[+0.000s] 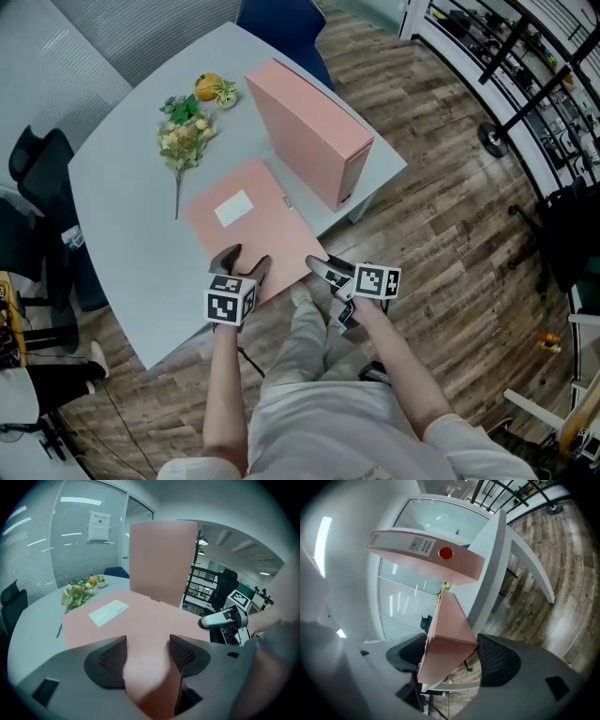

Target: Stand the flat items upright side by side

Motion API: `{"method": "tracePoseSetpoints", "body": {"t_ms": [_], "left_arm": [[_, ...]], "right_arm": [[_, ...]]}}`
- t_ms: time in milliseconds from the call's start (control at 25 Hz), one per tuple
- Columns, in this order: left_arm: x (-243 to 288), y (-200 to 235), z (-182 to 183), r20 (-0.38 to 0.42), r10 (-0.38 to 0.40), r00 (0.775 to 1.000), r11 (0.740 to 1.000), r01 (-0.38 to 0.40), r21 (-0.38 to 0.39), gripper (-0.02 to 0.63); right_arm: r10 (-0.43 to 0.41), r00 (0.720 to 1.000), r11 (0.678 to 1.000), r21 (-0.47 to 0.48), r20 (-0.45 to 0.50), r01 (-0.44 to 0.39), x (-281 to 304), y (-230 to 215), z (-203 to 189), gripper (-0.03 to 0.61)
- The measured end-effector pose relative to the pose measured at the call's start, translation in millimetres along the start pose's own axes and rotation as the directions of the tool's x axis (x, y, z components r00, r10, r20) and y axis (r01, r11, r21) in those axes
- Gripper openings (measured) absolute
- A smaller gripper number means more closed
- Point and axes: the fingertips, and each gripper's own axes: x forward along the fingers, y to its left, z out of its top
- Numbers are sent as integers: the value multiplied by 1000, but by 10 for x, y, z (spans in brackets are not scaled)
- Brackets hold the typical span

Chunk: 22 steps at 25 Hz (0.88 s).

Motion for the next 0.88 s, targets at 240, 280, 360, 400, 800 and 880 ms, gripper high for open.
{"method": "tracePoseSetpoints", "body": {"t_ms": [240,280,360,400,800,880], "left_arm": [[-10,26,11,15,5,1000,1000,-4,-13,273],[-16,26,10,17,4,1000,1000,-4,-20,275],[-25,15,17,27,2,1000,999,-1,-35,275],[-32,11,22,34,-1,999,999,2,-44,275],[-155,-17,121,124,-32,992,988,50,-144,276],[-178,-26,137,133,-37,990,986,58,-157,276]], "right_arm": [[-11,1000,1000,-4,-16,11,14,53,16,351],[-13,1000,1000,-10,-15,13,5,64,16,350],[-16,1000,1000,-24,-10,16,-20,90,38,348],[-18,1000,999,-34,-5,18,-32,111,54,348],[-37,999,980,-193,19,40,-165,451,253,342],[-37,999,975,-217,20,41,-184,533,277,341]]}}
